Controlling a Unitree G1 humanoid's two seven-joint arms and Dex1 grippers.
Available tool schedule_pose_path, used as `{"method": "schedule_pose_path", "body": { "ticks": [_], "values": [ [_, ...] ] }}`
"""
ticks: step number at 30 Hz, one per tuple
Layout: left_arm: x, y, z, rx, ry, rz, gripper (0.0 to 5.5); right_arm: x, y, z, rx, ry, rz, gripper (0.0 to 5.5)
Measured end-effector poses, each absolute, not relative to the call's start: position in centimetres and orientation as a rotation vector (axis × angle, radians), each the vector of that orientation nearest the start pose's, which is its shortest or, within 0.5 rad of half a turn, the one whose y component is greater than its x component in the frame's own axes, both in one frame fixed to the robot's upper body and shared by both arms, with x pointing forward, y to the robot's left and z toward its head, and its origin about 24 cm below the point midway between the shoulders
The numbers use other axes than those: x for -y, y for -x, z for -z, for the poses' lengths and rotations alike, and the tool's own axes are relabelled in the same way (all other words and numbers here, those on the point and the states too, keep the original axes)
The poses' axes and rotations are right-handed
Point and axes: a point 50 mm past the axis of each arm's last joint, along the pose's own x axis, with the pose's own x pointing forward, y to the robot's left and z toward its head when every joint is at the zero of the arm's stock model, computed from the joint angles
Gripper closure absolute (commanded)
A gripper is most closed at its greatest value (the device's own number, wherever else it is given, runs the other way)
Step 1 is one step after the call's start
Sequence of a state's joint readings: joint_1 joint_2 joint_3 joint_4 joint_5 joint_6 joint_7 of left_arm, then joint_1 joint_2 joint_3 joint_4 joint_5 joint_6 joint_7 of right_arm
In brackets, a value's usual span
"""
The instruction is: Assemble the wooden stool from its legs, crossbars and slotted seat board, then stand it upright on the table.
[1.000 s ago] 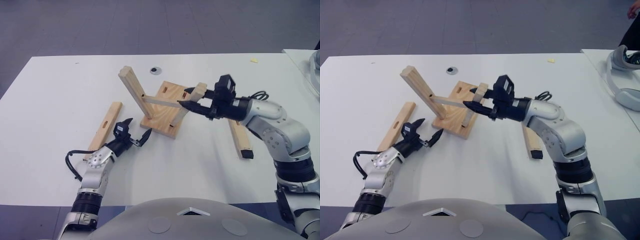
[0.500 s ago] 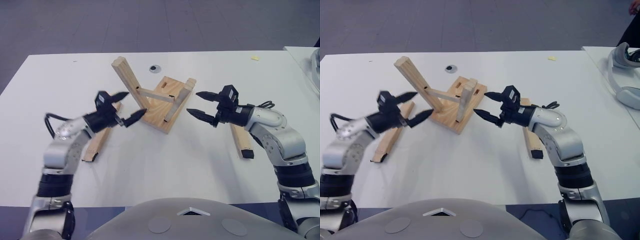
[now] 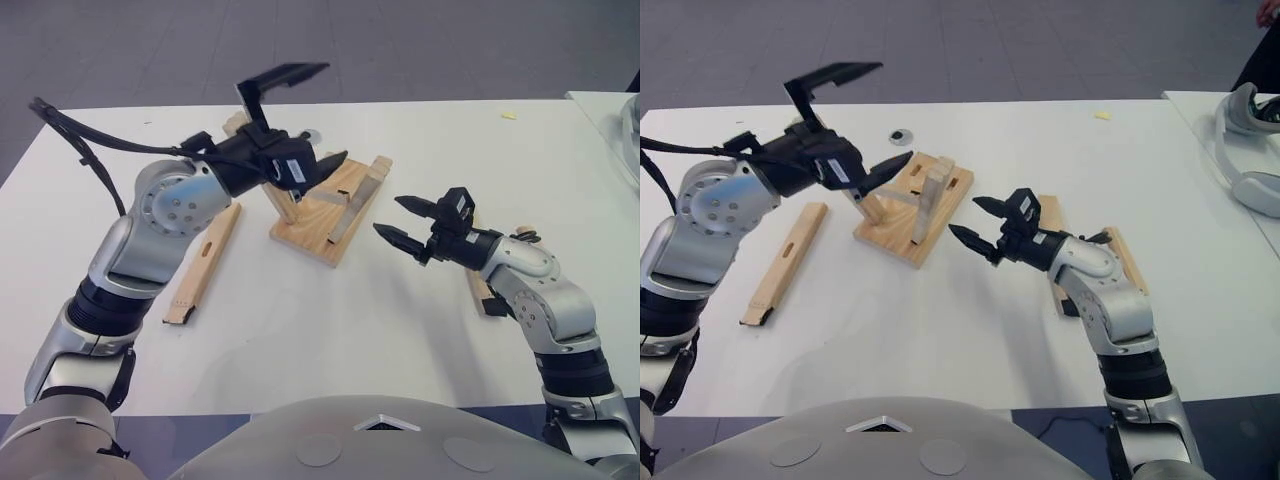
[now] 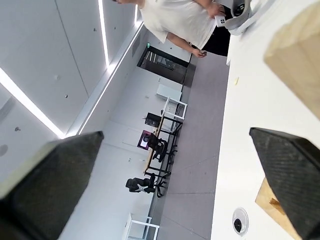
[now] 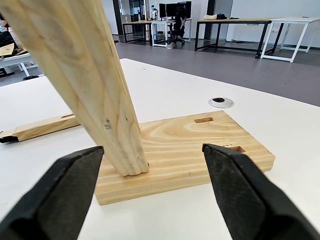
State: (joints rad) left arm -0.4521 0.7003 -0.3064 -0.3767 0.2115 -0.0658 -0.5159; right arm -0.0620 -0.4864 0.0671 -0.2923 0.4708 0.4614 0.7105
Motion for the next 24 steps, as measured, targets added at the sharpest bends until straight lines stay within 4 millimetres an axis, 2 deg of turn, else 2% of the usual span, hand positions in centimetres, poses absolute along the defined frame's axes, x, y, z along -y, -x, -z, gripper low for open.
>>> {"method": "schedule_pose_path", "body": {
  "ticks": [6,11,13,16,18,20,22,23,24],
  "values": [
    [-11.2,-26.4,-17.5,0.541,-1.135,0.827,0.10,15.9,-23.7,-8.9,-0.192,-0.017,-0.907,1.80],
    [-10.2,-26.1,-13.3,0.498,-1.041,0.844,0.10,15.8,-23.5,-8.8,-0.202,-0.020,-0.911,1.80],
    [-10.3,-25.8,-12.5,0.500,-1.006,0.827,0.10,15.9,-23.6,-8.9,-0.199,-0.018,-0.910,1.80],
    [-10.4,-25.9,-12.4,0.507,-0.991,0.813,0.10,16.0,-23.6,-8.9,-0.200,-0.017,-0.908,1.80],
    [-10.3,-26.2,-12.7,0.500,-0.934,0.778,0.10,16.0,-23.6,-8.9,-0.201,-0.016,-0.908,1.80],
    [-10.6,-26.7,-13.6,0.467,-0.790,0.724,0.10,16.0,-23.6,-8.8,-0.203,-0.016,-0.904,1.80],
    [-10.4,-27.2,-17.2,0.550,-0.572,0.667,0.10,16.0,-23.6,-8.8,-0.204,-0.018,-0.897,1.80],
    [-10.1,-27.1,-20.5,0.659,-0.416,0.651,0.10,16.0,-23.7,-8.7,-0.203,-0.021,-0.890,1.80],
    [-10.2,-26.9,-23.1,0.750,-0.320,0.635,0.10,16.0,-23.7,-8.7,-0.203,-0.023,-0.881,1.80]
  ]
}}
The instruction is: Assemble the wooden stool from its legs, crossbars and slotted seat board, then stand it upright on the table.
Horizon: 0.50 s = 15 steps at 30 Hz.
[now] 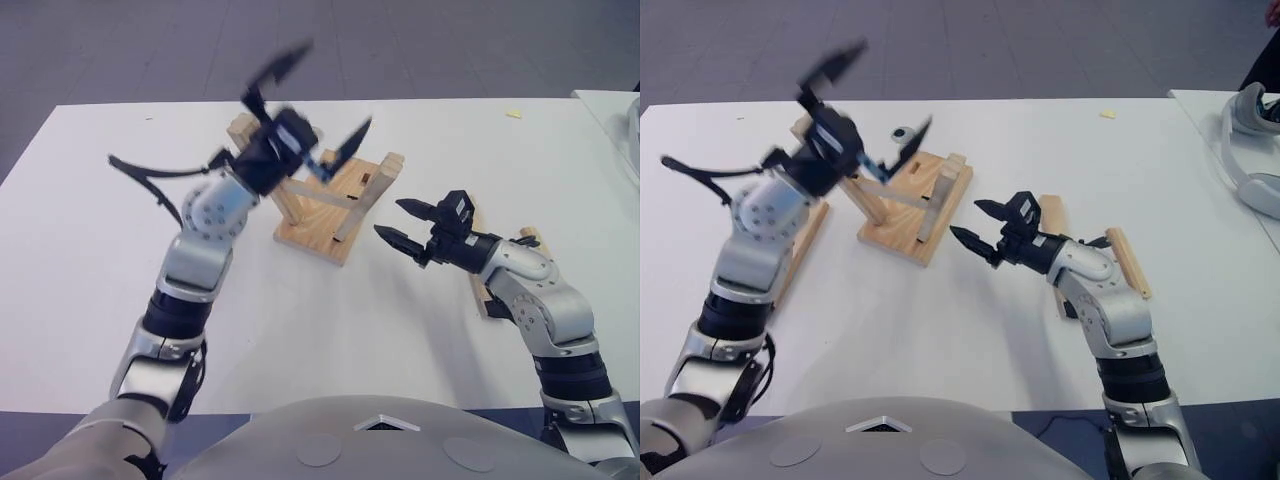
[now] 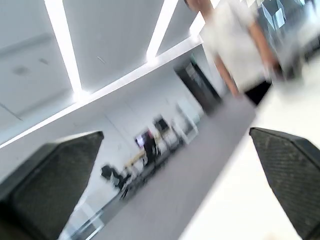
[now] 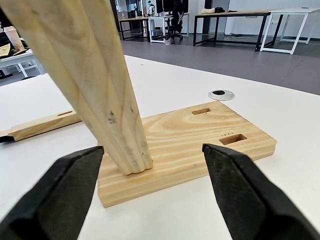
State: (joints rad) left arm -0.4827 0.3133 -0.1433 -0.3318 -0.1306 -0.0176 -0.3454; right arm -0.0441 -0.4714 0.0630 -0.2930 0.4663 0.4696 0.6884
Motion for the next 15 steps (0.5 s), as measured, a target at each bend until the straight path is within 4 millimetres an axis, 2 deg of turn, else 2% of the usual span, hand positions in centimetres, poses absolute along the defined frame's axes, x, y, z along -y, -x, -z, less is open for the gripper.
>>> {"method": "schedule_pose_path", "body": {
  "ticks": [1,2,3,4,5,6,8,10,11,13,15],
  "values": [
    [-11.5,-26.9,-26.5,0.841,-0.146,0.588,0.10,16.0,-23.8,-8.6,-0.199,-0.033,-0.852,1.80],
    [-13.9,-27.2,-29.3,0.905,-0.028,0.488,0.10,16.2,-23.9,-8.5,-0.192,-0.037,-0.797,1.80],
    [-16.2,-27.5,-30.6,0.932,-0.008,0.400,0.10,16.4,-24.2,-8.6,-0.178,-0.033,-0.731,1.80],
    [-19.0,-28.2,-30.9,0.907,-0.080,0.295,0.10,16.5,-24.4,-8.8,-0.157,-0.045,-0.661,1.80],
    [-22.6,-29.0,-29.9,0.808,-0.191,0.193,0.10,16.5,-24.4,-9.5,-0.115,-0.062,-0.603,1.80],
    [-25.3,-29.5,-27.9,0.686,-0.285,0.139,0.10,16.3,-24.3,-10.4,-0.071,-0.081,-0.572,1.80],
    [-29.3,-29.8,-22.3,0.412,-0.363,0.083,0.10,15.8,-23.9,-11.7,-0.011,-0.120,-0.549,1.80],
    [-30.2,-29.4,-18.8,0.276,-0.396,0.082,0.10,15.9,-23.7,-11.9,-0.018,-0.126,-0.506,1.80],
    [-29.9,-29.2,-17.1,0.218,-0.429,0.101,0.10,16.1,-23.6,-11.8,-0.025,-0.132,-0.466,1.80],
    [-27.5,-28.8,-12.3,0.072,-0.462,0.199,0.10,16.4,-23.3,-12.2,-0.029,-0.141,-0.375,1.80],
    [-24.7,-28.7,-10.3,0.052,-0.410,0.281,0.10,16.2,-23.0,-12.8,-0.020,-0.143,-0.308,1.80]
  ]
}}
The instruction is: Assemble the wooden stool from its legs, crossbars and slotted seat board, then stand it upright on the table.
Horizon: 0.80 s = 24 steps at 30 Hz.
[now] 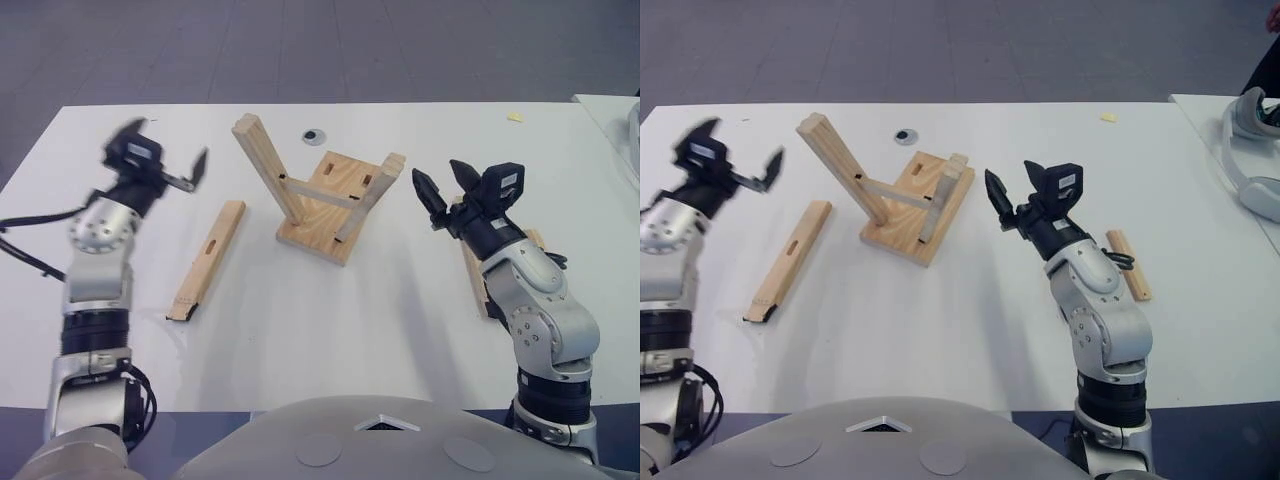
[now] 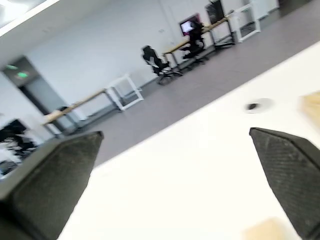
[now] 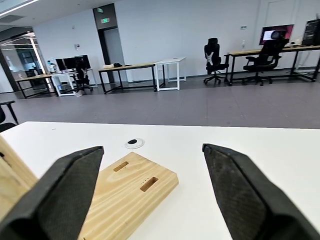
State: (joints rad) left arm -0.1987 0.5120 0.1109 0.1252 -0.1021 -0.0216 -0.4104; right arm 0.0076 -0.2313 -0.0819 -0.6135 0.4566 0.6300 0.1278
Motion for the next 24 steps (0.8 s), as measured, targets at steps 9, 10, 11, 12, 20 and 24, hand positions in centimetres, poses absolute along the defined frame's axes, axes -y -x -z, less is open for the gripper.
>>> {"method": "schedule_pose_path", "body": {
  "ticks": [9,10,11,12,20,24],
  "values": [
    [-21.5,-28.9,-9.4,0.078,-0.331,0.328,0.10,15.2,-21.0,-11.7,-0.122,-0.164,-0.216,1.80],
    [-21.5,-28.9,-9.4,0.077,-0.335,0.327,0.10,15.3,-21.1,-11.6,-0.127,-0.162,-0.209,1.80],
    [-21.5,-28.9,-9.4,0.076,-0.340,0.326,0.10,15.6,-21.2,-11.4,-0.132,-0.155,-0.192,1.80],
    [-21.5,-28.8,-9.3,0.074,-0.340,0.324,0.10,16.6,-21.4,-10.9,-0.154,-0.130,-0.138,1.80],
    [-17.7,-25.7,-9.5,0.090,-0.227,0.586,0.10,20.0,-22.4,-9.1,-0.199,-0.074,0.036,1.80],
    [-17.2,-25.6,-9.7,0.090,-0.216,0.597,0.10,19.7,-22.4,-9.1,-0.191,-0.080,0.028,1.80]
  ]
}}
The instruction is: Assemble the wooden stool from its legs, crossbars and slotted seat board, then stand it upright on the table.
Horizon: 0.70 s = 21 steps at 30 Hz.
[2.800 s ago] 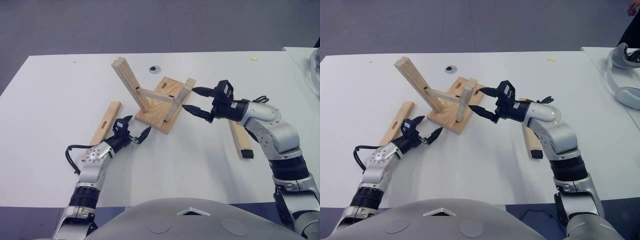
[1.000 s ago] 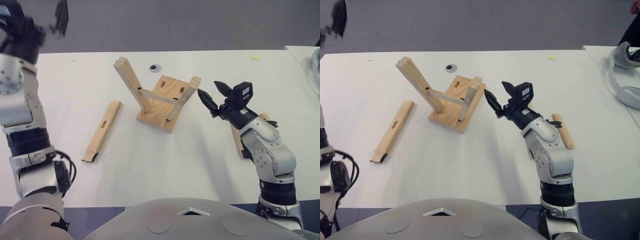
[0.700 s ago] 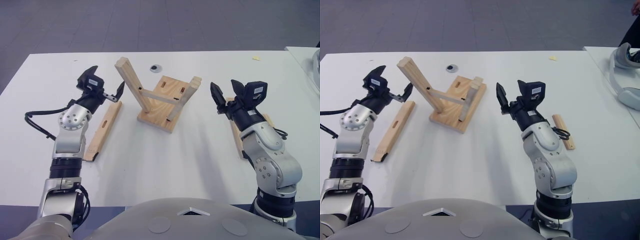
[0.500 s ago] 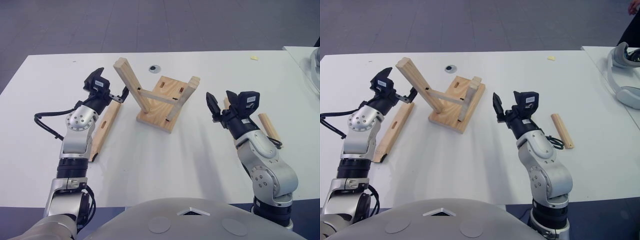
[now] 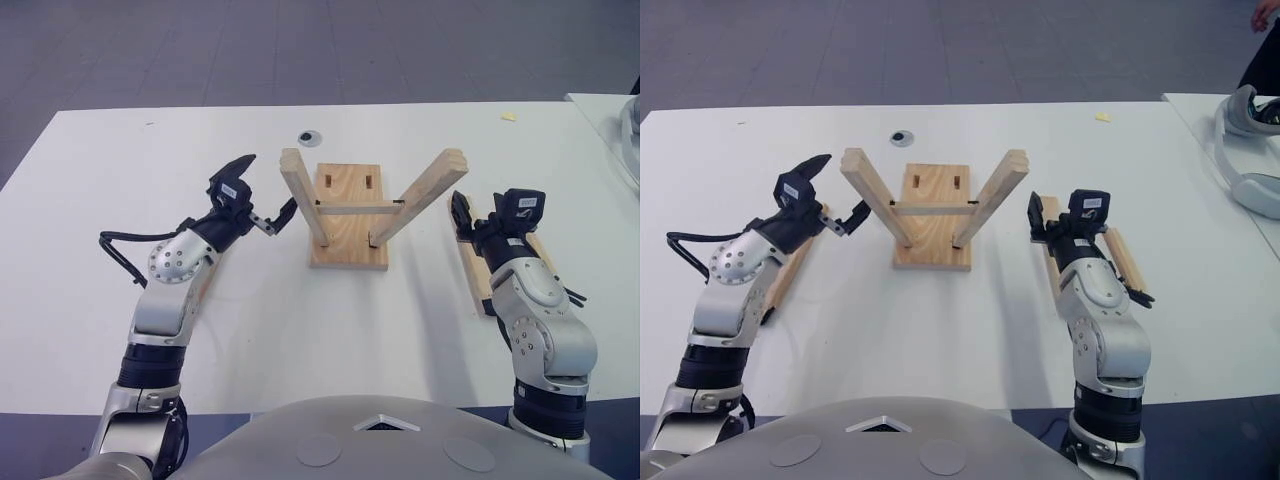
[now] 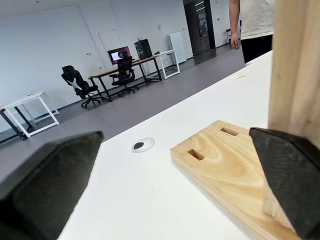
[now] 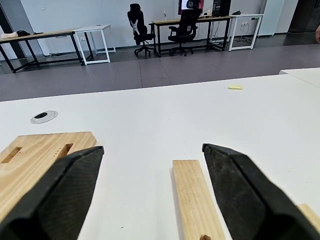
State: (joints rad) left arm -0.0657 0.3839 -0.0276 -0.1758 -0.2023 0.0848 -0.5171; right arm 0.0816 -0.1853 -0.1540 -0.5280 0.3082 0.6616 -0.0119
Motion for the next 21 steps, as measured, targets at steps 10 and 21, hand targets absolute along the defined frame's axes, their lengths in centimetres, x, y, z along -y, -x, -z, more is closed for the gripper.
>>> {"method": "schedule_pose_path", "body": {
  "ticks": [10,21],
  "values": [
    [-22.2,-25.0,-9.7,0.027,-0.241,0.108,0.10,20.6,-22.7,-11.2,-0.095,-0.014,0.024,1.80],
    [-13.1,-24.2,-8.9,-0.133,-0.054,0.463,0.10,15.3,-22.5,-15.3,0.090,-0.210,-0.188,1.80]
  ]
}}
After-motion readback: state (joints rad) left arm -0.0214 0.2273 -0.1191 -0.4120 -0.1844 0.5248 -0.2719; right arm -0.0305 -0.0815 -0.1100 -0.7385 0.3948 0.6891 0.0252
